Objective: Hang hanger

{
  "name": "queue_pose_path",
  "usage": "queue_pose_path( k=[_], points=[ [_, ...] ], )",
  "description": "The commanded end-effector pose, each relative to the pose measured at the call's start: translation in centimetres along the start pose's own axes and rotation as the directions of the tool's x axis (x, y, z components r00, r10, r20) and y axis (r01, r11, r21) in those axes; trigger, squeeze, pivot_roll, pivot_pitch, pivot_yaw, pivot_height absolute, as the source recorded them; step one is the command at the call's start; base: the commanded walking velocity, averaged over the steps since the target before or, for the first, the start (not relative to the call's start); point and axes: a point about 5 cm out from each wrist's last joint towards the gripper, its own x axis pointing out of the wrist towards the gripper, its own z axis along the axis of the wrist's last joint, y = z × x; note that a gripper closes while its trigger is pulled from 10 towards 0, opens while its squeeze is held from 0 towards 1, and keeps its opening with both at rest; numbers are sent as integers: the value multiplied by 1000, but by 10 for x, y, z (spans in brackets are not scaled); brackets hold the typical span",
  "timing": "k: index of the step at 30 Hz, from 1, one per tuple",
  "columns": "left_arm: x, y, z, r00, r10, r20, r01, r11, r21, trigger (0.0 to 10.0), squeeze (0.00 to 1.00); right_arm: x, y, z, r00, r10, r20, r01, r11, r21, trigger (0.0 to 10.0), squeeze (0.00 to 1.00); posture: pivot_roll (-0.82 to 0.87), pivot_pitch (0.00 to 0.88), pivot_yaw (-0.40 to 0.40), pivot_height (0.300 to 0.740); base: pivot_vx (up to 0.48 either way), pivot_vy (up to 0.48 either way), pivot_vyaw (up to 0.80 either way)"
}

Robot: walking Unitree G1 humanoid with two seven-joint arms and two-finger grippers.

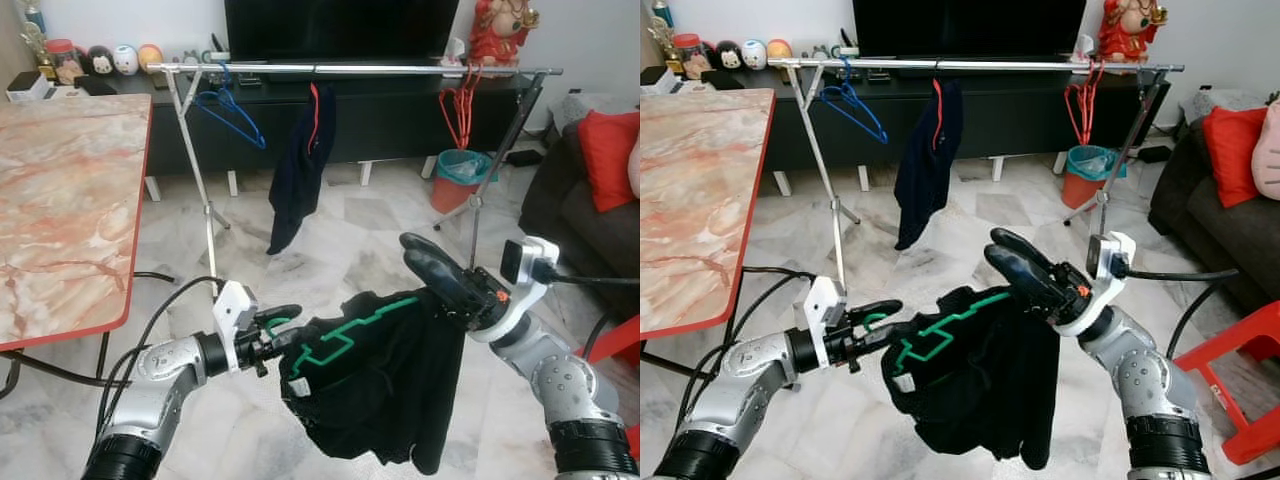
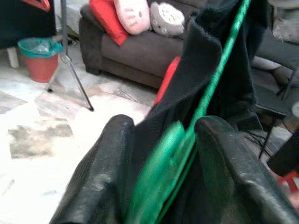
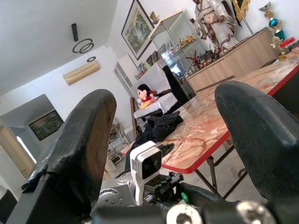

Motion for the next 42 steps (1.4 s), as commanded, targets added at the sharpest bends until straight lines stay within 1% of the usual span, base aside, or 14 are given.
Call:
queue_pose_path(
  k=[1,7,10,12,17,26,27,30,32,33,34,36,42],
  points=[
    [-1,-3,0,999,-34,-15,34,999,1,10000,1000,10,5,9,999,51,-13,-51,998,-47,0,0,26,0,-49,740,0,0,0],
    [-1,-1,3,998,-62,-21,62,998,4,10000,1000,13,4,12,998,52,-27,-53,997,-55,0,0,27,0,-43,740,0,0,0],
    [-1,-3,2,995,-84,-51,85,996,11,10000,1000,16,5,15,998,61,-29,-63,996,-64,0,0,20,0,-29,740,0,0,0],
    [-2,-4,1,995,-89,-55,89,996,8,10000,1000,17,6,15,998,63,-27,-64,996,-66,0,0,18,0,-24,740,0,0,0],
    [-4,-5,-4,993,-90,-80,91,996,8,10000,1000,15,7,11,998,58,-23,-60,996,-64,0,0,20,0,-19,740,0,0,0],
    [-1,-2,0,994,-75,-74,77,997,18,10000,1000,15,7,10,998,53,-21,-54,997,-63,0,0,18,0,-14,740,0,0,0],
    [0,-2,0,995,-70,-77,71,997,14,10000,0,15,7,9,998,52,-20,-53,997,-63,0,0,18,0,-14,740,0,0,0],
    [1,-1,2,996,-52,-69,53,999,10,10000,0,15,7,8,999,50,-22,-51,997,-61,0,0,19,0,-14,740,0,0,0],
    [2,-1,1,996,-56,-71,55,998,-6,10000,0,16,7,7,998,51,-25,-52,997,-59,0,0,19,0,-14,740,0,0,0],
    [2,0,1,996,-48,-70,47,999,-13,8078,0,16,7,7,998,51,-26,-53,997,-59,0,0,19,0,-14,740,0,0,0],
    [2,1,1,997,-34,-71,33,999,-14,0,0,16,7,7,998,51,-26,-52,997,-59,0,0,19,0,-14,740,0,0,0],
    [2,1,1,997,-43,-70,42,999,-26,0,0,16,7,6,998,51,-27,-53,997,-59,0,0,19,0,-14,740,0,0,0],
    [1,3,1,997,-27,-76,26,1000,-13,0,0,17,7,8,998,50,-28,-52,997,-63,0,0,19,0,-16,740,0,0,0]
  ],
)
